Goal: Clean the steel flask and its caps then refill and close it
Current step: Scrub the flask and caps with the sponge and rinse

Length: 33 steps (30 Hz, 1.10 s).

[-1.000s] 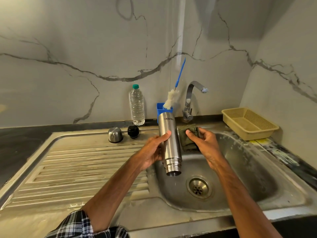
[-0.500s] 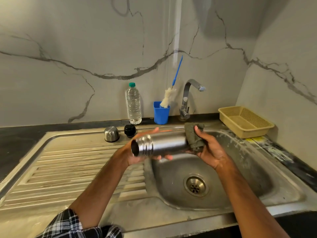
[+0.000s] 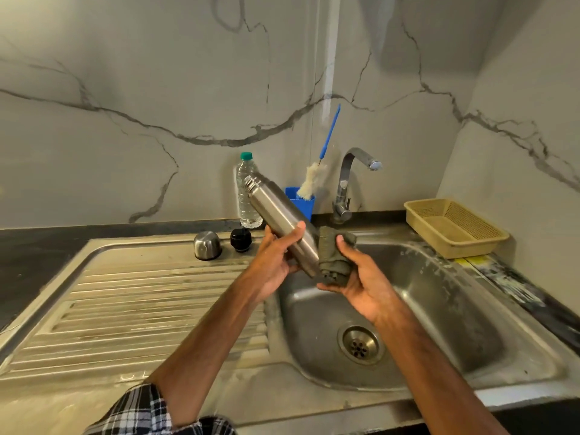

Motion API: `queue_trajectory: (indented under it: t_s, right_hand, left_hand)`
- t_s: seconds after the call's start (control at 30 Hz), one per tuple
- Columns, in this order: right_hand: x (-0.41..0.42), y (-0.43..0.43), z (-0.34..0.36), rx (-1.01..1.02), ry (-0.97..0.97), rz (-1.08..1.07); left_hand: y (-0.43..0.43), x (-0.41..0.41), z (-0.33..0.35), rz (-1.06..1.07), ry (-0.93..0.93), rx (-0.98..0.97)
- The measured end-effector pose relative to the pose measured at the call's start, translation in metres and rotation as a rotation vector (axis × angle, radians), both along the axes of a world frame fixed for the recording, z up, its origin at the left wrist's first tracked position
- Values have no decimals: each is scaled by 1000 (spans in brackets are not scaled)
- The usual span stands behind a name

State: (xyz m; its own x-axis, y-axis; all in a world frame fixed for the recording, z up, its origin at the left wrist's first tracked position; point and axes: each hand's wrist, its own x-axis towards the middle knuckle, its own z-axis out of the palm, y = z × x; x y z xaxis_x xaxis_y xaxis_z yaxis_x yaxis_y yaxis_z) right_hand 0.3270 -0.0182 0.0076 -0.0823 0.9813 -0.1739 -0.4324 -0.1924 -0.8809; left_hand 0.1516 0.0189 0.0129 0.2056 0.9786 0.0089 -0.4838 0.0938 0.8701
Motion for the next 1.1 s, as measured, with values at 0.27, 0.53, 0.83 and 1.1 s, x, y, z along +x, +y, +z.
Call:
queue_trajectory:
  t_s: [0.27,0.53,0.83,1.1]
  right_hand:
    - [22,-6,16,250,-229,-282]
    - [-1,-47,-9,597,-717,-235]
    - [-3,-69,-28,960,-1165,-254]
    - [-7,-72,-42,1098,-1092,-114]
  left_hand:
    - [-22,-14,-12,-78,-70,-156]
    - [-31,-17,-28,-172,-140,-217]
    - [-24,-25,-41,-132,-69,-231]
    - [-22,-22,-45,-135,-84,-262]
